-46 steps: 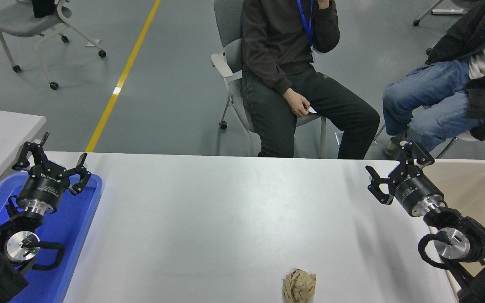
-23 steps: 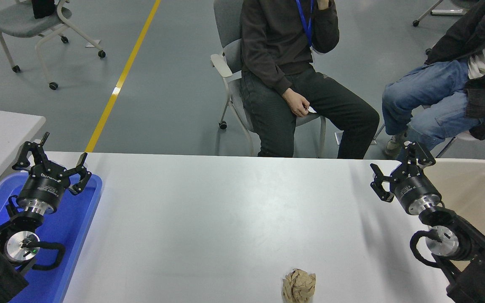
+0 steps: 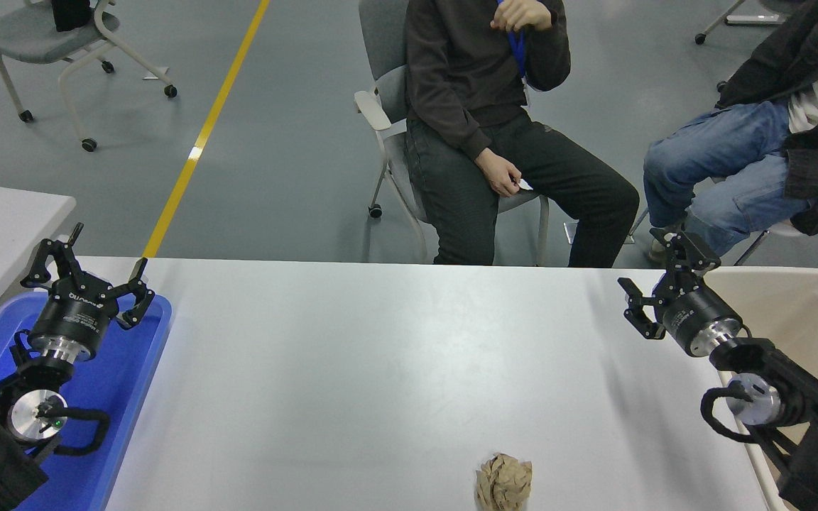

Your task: Clean the table surface

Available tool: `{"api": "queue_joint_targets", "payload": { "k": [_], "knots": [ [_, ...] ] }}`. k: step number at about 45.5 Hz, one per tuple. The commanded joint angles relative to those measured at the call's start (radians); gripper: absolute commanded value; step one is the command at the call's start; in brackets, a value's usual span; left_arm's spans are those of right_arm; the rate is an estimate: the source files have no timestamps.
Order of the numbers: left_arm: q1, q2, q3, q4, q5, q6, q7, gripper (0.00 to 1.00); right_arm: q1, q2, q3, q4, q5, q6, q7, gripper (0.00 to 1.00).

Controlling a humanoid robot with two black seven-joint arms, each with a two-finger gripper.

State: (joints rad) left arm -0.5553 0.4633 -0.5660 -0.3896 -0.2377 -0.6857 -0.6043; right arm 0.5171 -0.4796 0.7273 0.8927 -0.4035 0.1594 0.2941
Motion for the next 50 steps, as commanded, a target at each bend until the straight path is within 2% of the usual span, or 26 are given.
{"api": "queue_joint_targets", "payload": {
  "k": [1, 22, 29, 40, 50],
  "knots": [
    [0.000, 0.000, 0.000, 0.000, 0.000, 0.000, 0.001, 1.00, 0.034, -0.111, -0.152, 0.150, -0.044, 0.002, 0.004, 0.98],
    [0.000, 0.000, 0.000, 0.000, 0.000, 0.000, 0.000, 1.00, 0.041, -0.169, -0.215, 0.396, -0.546, 0.002, -0.007, 0.98],
    [0.000, 0.000, 0.000, 0.000, 0.000, 0.000, 0.000, 1.00, 0.095, -0.160, -0.296, 0.454, -0.662, 0.003, -0.062, 0.98],
    [0.000, 0.000, 0.000, 0.000, 0.000, 0.000, 0.000, 1.00, 0.345, -0.155, -0.638, 0.529, -0.741, 0.005, -0.070, 0.98],
    [0.000, 0.000, 0.000, 0.000, 0.000, 0.000, 0.000, 1.00, 0.396, -0.123, -0.715, 0.539, -0.768, 0.005, -0.095, 0.98]
  ]
}}
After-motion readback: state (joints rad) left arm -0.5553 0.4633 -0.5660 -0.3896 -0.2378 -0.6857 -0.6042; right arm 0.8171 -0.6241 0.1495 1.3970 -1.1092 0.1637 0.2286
